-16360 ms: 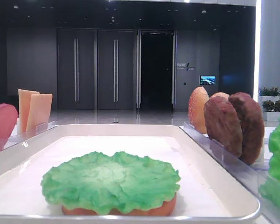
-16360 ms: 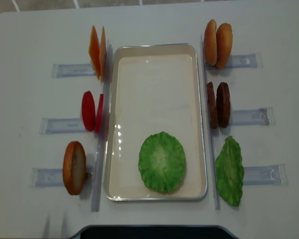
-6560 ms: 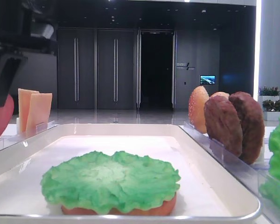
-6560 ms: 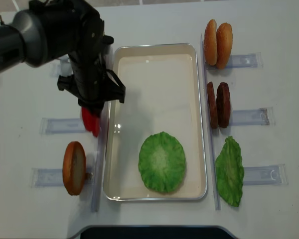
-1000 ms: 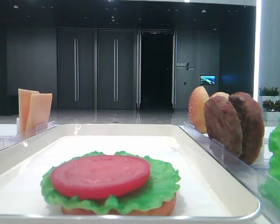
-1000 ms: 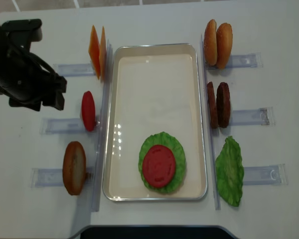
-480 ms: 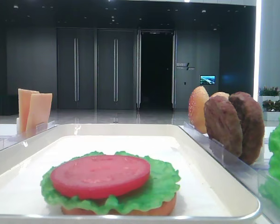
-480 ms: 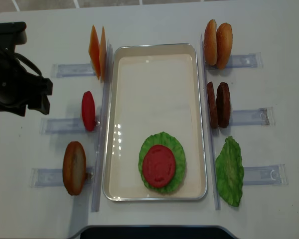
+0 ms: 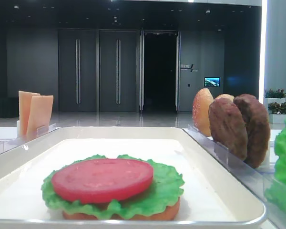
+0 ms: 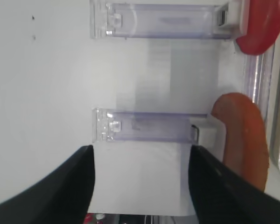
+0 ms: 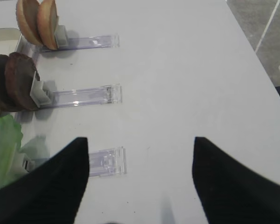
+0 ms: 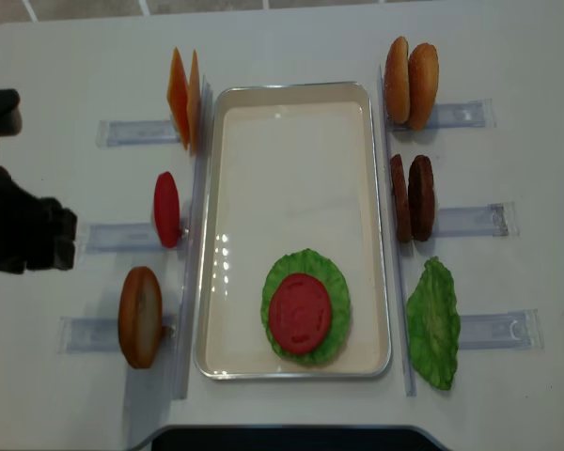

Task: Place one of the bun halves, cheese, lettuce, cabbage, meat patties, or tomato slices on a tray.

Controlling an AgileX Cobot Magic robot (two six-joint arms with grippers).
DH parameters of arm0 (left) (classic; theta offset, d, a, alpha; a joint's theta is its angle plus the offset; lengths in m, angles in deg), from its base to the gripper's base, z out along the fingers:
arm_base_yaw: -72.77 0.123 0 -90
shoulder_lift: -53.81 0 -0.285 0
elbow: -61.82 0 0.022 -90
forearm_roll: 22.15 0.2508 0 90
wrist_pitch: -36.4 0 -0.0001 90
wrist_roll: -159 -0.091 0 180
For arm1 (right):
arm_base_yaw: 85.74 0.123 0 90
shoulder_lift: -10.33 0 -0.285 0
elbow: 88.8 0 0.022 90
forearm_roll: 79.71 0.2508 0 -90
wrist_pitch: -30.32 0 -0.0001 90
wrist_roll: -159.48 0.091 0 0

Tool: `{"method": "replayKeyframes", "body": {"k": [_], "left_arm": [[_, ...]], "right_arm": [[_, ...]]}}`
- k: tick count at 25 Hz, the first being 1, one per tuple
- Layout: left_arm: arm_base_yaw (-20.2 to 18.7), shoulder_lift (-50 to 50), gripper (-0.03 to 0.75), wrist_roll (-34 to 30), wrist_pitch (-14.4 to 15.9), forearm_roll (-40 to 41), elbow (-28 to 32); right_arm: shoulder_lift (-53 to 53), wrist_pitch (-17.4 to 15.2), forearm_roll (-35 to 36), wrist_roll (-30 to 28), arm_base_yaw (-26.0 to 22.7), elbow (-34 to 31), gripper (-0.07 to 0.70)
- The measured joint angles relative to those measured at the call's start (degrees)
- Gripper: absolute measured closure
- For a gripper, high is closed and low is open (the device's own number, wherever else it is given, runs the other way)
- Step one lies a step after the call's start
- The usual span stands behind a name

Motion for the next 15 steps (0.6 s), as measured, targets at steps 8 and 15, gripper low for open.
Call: {"method": "replayKeyframes", "body": {"k": [8, 15], "left_arm": [[0.0, -14.9, 0.234, 0.0, 0.0, 0.0, 9.4], [0.0, -28.6, 0.240, 0.0, -0.1, 1.3, 14.3]], "right_arm": [[0.0, 0.0, 0.0, 0.0, 0.0, 0.0, 0.153], [0.0, 0.0, 0.0, 0.0, 0.0, 0.0, 0.153]]}}
